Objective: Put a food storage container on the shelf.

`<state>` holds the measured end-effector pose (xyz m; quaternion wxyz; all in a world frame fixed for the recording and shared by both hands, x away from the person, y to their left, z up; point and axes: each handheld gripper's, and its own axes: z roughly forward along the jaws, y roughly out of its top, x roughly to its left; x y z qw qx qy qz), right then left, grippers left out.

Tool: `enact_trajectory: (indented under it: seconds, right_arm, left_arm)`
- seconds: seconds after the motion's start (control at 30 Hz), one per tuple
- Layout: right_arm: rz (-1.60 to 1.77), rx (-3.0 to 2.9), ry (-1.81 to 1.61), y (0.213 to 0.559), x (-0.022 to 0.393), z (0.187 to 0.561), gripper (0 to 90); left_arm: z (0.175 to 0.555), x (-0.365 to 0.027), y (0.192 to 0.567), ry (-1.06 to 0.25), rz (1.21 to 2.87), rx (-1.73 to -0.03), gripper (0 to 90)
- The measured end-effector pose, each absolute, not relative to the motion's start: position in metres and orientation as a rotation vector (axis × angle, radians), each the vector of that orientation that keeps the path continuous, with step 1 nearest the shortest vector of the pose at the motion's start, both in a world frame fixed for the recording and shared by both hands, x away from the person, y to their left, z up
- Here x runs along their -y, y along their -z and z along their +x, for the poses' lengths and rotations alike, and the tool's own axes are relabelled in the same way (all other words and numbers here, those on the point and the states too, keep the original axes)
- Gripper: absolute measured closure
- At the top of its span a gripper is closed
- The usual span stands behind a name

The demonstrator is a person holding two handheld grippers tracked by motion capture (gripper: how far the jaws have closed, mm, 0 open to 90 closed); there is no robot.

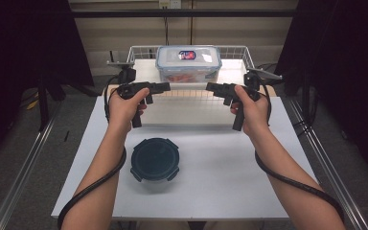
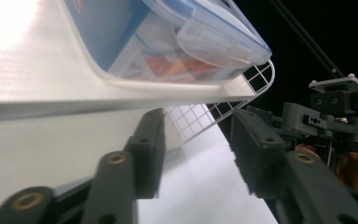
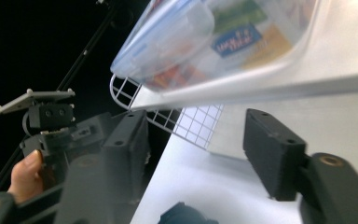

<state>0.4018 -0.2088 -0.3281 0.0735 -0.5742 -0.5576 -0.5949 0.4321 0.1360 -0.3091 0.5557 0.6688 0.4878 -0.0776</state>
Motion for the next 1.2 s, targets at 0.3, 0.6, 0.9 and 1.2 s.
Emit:
enact_trajectory:
  seconds: [0.3,0.6,0.9,1.2]
  right_arm:
    - [-1.717,1.666,1.764,0.345,0.216,0.387,29.7]
    - [-1.714,1.684,1.768,0.350,0.220,0.374,27.1]
    - [-1.725,1.697,1.743,0.361,0.224,0.365,25.5]
    - [-1.720,1.716,1.717,0.367,0.218,0.361,23.7]
  left_arm:
    - [0.420,-0.134,0.321,0.201,1.600,-1.139,37.8]
    - [0.408,-0.133,0.336,0.193,1.612,-1.157,24.6]
    - [0.399,-0.135,0.348,0.156,1.617,-1.190,19.6]
    - [0.391,-0.146,0.370,0.144,1.642,-1.217,17.6]
